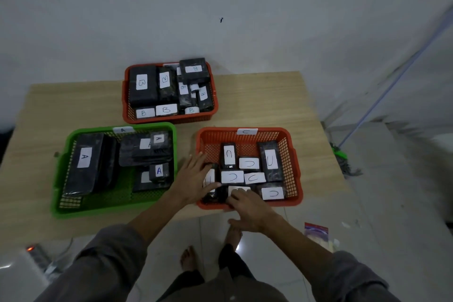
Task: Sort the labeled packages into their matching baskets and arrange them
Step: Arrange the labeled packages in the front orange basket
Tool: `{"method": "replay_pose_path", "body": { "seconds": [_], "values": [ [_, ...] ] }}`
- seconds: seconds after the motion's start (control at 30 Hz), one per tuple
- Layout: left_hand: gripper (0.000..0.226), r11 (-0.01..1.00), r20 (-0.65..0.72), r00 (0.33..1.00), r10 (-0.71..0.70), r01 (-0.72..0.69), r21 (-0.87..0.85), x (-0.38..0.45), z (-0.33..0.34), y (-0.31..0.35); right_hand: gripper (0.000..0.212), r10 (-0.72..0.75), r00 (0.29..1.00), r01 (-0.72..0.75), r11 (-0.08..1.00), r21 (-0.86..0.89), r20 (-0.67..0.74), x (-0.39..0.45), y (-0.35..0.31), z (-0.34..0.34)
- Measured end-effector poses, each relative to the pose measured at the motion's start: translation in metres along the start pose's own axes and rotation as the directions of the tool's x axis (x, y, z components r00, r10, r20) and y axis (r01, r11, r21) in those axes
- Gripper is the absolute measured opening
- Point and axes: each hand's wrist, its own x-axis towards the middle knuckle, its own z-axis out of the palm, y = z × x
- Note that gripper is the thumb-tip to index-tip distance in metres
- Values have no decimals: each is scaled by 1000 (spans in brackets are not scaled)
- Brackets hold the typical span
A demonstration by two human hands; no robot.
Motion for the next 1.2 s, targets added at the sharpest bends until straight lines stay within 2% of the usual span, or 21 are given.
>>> {"method": "replay_pose_path", "body": {
  "seconds": [0.07,0.13,0.23,0.27,0.3,0.37,0.43,0.5,0.63,0.8,1.03,1.2],
  "values": [
    [99,999,62,998,30,-31,19,-9,-1,-1,47,65,997,-66,998,-25,-33,-5,-2,4],
    [113,996,103,992,75,-80,48,-17,-2,-3,49,142,986,-143,990,-9,-88,-8,1,4],
    [111,985,94,983,159,-165,59,-26,-2,-5,75,335,925,-323,942,89,-178,-23,8,0],
    [106,983,86,981,173,-178,51,-28,0,-5,80,432,868,-401,901,165,-247,-32,11,0],
    [104,983,87,980,177,-180,40,-29,2,-3,81,544,781,-481,837,261,-307,-40,16,-1],
    [106,986,113,981,159,-164,36,-30,6,1,79,750,580,-610,659,440,-319,-54,27,-2],
    [107,985,140,980,144,-156,78,-30,9,3,79,885,437,-688,446,572,-164,-57,36,-3],
    [106,982,151,979,137,-154,113,-29,8,4,72,920,390,-683,310,662,-29,-55,43,-3],
    [107,986,89,988,127,-136,96,-25,4,3,62,919,392,-639,309,704,-47,-44,55,-6],
    [116,980,119,990,74,-94,175,-21,-1,-8,61,865,494,-600,414,684,-91,-23,72,-15],
    [106,979,143,990,-11,-18,201,-18,-6,-6,67,794,597,-539,507,673,-120,-12,85,-22],
    [99,987,155,986,-68,44,157,-14,-8,-2,72,752,656,-576,558,597,-70,-19,97,-31]
  ]
}}
